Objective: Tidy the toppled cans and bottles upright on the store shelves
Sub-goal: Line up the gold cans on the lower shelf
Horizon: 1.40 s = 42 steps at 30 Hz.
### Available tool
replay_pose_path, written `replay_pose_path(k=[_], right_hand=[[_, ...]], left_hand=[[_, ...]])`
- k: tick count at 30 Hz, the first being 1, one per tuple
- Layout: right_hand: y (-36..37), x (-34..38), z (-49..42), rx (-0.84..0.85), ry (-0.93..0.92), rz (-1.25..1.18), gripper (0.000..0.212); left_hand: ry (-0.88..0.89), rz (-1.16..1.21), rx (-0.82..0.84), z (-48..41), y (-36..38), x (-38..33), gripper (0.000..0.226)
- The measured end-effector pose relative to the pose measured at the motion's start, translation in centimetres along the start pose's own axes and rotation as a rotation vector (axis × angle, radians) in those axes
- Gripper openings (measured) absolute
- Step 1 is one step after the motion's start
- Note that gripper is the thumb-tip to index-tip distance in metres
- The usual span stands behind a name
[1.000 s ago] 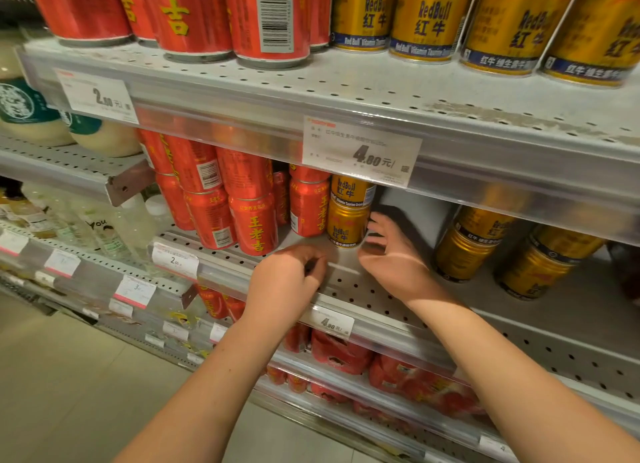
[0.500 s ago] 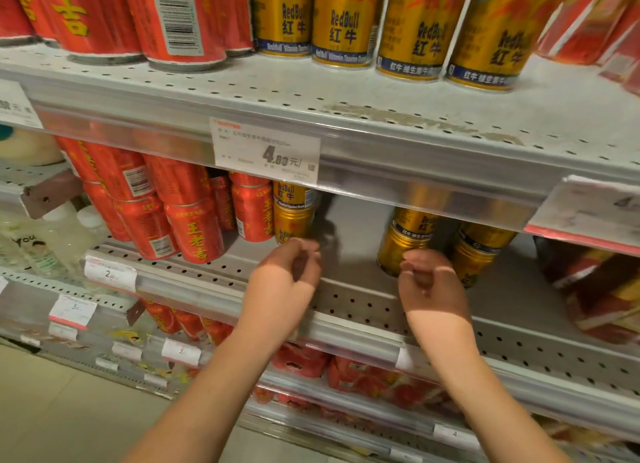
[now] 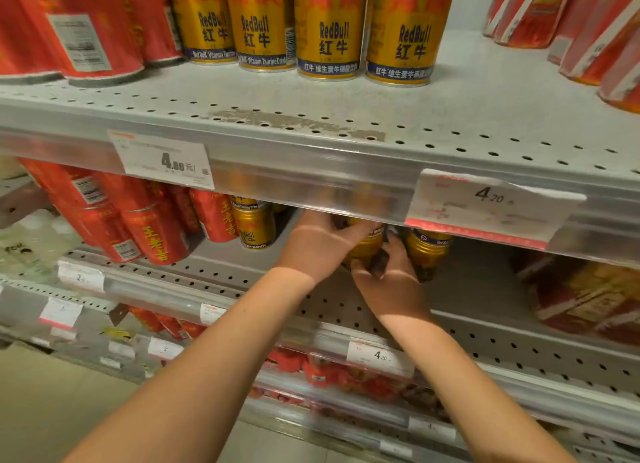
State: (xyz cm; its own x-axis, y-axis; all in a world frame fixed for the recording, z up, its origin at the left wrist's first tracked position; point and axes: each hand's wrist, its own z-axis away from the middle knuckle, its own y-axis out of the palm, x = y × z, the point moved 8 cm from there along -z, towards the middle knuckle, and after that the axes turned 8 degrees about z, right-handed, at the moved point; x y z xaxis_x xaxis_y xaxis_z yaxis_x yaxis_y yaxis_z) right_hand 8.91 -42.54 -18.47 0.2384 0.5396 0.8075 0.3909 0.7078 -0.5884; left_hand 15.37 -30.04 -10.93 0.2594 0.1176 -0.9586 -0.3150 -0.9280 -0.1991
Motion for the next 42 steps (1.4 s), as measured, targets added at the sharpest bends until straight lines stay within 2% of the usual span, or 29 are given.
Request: replay_pose_path(k=[3, 6, 9, 12, 17, 21, 25, 28, 31, 35, 39, 42], right_hand=[[0.3, -0.6, -0.3, 0.087, -0.026, -0.104, 0.068], [1.0, -1.3, -0.3, 0.151, -0.025, -0.085, 0.047], [1.3, -1.1, -0.2, 0.164, -0.064, -0.061, 0.061], [1.4, -0.1, -0.6, 0.154, -0.103, 0.025, 0.071], [2.3, 1.2, -0.8, 0.073, -0.117, 0.193, 0.063], [2.9, 2.5, -0.6, -0.044, -0.129, 0.179, 0.055], [3.8, 2.6, -1.2, -0.015, -0.104, 0.137, 0.055], [4.7, 3.0, -1.5, 0.013, -0.058, 0.109, 0.061], [5.4, 3.9, -1.5, -0.014, -0.031, 0.06, 0.061], [6.5, 5.1, -1.5, -0.062, -0.009, 0.036, 0.053], [8.0, 5.5, -1.8, -0.076, 0.123, 0.148, 0.071], [8.8, 6.2, -1.8, -0.115, 0.143, 0.179, 0.073]], left_hand=[[-0.034, 0.017, 0.015, 0.4, -1.0, 0.6, 0.038], [-0.061, 0.015, 0.023, 0.7, -2.0, 0.8, 0.042], [-0.076, 0.045, -0.007, 1.0, -2.9, 1.6, 0.066], [-0.058, 0.069, -0.062, 1.4, -3.9, 1.9, 0.058], [-0.043, 0.016, -0.136, 1.4, -4.8, 2.8, 0.054], [-0.051, 0.007, -0.117, 1.0, -4.8, 3.3, 0.062], [-0.065, -0.12, -0.08, 1.7, -6.8, 4.4, 0.043], [-0.107, -0.446, -0.075, 2.3, -10.5, 6.1, 0.013], [-0.156, -0.688, 0.002, 2.3, -13.6, 8.2, 0.012], [-0.127, -0.629, 0.095, 1.3, -16.1, 9.9, 0.011], [-0.063, -0.582, 0.21, 0.4, -16.6, 10.9, 0.011], [-0.045, -0.539, 0.247, -0.2, -16.6, 11.3, 0.012]])
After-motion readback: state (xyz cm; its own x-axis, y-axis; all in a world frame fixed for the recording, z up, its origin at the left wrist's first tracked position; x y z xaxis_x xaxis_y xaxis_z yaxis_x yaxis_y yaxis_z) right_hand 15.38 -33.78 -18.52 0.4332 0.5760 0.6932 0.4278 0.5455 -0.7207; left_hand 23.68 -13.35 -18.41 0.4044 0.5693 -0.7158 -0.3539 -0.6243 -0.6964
